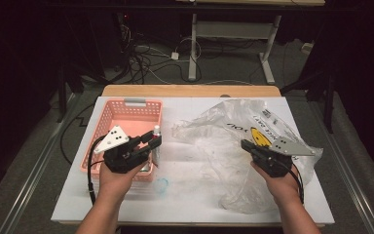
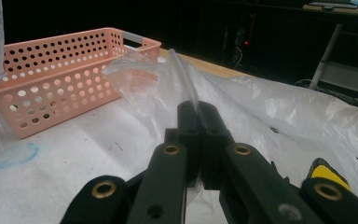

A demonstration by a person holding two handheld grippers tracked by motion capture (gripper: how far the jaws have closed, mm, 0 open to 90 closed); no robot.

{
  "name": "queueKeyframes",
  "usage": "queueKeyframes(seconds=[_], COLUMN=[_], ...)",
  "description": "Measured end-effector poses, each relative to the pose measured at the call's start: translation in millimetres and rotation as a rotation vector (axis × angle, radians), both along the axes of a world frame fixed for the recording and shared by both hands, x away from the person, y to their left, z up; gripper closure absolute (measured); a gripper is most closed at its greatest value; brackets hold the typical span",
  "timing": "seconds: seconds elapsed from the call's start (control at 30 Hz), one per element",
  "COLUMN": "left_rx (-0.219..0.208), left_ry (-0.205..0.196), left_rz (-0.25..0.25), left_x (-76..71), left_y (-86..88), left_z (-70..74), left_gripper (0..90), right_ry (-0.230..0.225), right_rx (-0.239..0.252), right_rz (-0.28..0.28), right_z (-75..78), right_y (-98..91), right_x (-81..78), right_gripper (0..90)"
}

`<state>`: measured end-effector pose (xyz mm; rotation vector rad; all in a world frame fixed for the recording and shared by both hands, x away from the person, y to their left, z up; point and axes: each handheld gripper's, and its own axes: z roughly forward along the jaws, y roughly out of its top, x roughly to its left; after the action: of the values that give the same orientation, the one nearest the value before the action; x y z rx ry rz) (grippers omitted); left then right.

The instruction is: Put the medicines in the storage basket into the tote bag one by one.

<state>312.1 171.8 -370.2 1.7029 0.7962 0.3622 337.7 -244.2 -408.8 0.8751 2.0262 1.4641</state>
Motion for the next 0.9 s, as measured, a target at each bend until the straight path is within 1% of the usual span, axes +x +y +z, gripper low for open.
queueKeyframes(seconds=[0.17, 0.23, 0.3, 0.43, 0.57, 0.67, 0.77, 0.83, 0.9], left_rx=[0.009, 0.023, 0.026, 0.047, 0.061, 0.067, 0.062, 0.07, 0.071], left_ry=[0.007, 0.011, 0.017, 0.022, 0.035, 0.044, 0.055, 0.055, 0.056], left_rz=[-0.019, -0.031, -0.044, -0.071, -0.09, -0.104, -0.119, -0.129, -0.14], left_x=[-0.4, -0.4, -0.6, -1.3, -0.8, 0.6, 2.1, 2.2, 2.3], left_y=[-11.9, -17.4, -21.6, -33.9, -45.4, -51.0, -54.9, -58.1, -61.3], left_z=[-6.3, -9.2, -11.6, -17.8, -25.1, -30.5, -35.1, -37.1, -38.6], left_gripper=[66.3, 66.4, 66.3, 66.4, 66.3, 66.3, 66.3, 66.3, 66.3], right_ry=[-0.008, -0.007, -0.007, -0.003, -0.003, -0.006, -0.012, -0.015, -0.026], right_rx=[0.0, -0.002, -0.009, -0.01, -0.013, -0.013, -0.009, -0.002, -0.005], right_rz=[0.006, 0.009, 0.009, 0.016, 0.021, 0.016, 0.014, 0.014, 0.019], right_z=[0.7, 0.7, 1.3, 2.3, 2.0, 3.0, 4.9, 7.0, 9.2], right_y=[0.4, 0.4, 0.4, 1.2, 2.4, 2.2, 1.0, 1.4, 3.2], right_x=[-0.4, -0.7, -1.3, -2.0, -2.4, -3.5, -4.3, -6.0, -7.8], right_gripper=[89.9, 89.9, 89.9, 89.9, 90.0, 89.9, 89.9, 89.9, 89.9])
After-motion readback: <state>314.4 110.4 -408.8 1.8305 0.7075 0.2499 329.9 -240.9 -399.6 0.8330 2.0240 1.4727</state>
